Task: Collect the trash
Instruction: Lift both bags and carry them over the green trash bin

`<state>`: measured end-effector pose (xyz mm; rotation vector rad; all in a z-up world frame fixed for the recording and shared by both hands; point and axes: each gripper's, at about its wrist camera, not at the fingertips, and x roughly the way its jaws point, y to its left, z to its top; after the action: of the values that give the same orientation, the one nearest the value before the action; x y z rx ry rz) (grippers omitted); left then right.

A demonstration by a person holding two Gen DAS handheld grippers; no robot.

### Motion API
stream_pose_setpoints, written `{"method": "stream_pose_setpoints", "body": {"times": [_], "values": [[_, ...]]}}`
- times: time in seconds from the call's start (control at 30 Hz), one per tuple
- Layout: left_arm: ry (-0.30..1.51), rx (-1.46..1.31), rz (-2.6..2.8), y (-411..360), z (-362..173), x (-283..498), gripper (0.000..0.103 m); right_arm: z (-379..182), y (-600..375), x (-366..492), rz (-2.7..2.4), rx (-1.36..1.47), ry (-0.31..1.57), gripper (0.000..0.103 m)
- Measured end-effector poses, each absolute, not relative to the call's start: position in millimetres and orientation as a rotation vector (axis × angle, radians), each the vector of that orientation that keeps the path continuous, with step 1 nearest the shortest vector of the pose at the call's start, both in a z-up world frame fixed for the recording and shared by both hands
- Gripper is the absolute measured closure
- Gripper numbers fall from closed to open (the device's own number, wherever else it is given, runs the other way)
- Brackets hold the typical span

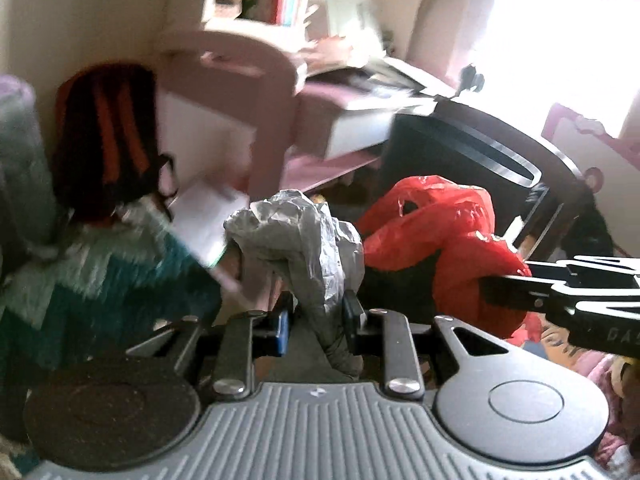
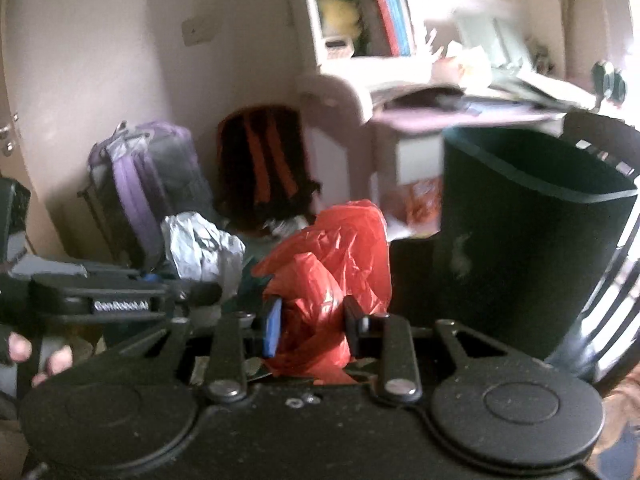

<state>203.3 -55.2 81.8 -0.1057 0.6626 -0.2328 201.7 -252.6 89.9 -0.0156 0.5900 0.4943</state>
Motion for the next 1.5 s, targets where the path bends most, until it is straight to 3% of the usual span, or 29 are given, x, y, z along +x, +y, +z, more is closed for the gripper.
{"method": "stream_pose_setpoints", "body": {"times": [0.4,0.7,1.1,1.5], "values": [[0.539,-0.032,-0.337,-132,159,238,0.078,153,-316,201,0.384,-0.042,0.444,0.073],[0.538,-0.001,-0.353,-183,186,295,0.078,171,-350,243,0.288,-0.058,0.418,0.073],[0.558,0.078,-0.366,-248,183,374,0.078,161,-388,318,0.197,-0.064,0.456,0.072],[0.696,0.125,-0.375,-292,131,438,0.078,126,-400,366,0.199,-0.090,0.582,0.072]]}}
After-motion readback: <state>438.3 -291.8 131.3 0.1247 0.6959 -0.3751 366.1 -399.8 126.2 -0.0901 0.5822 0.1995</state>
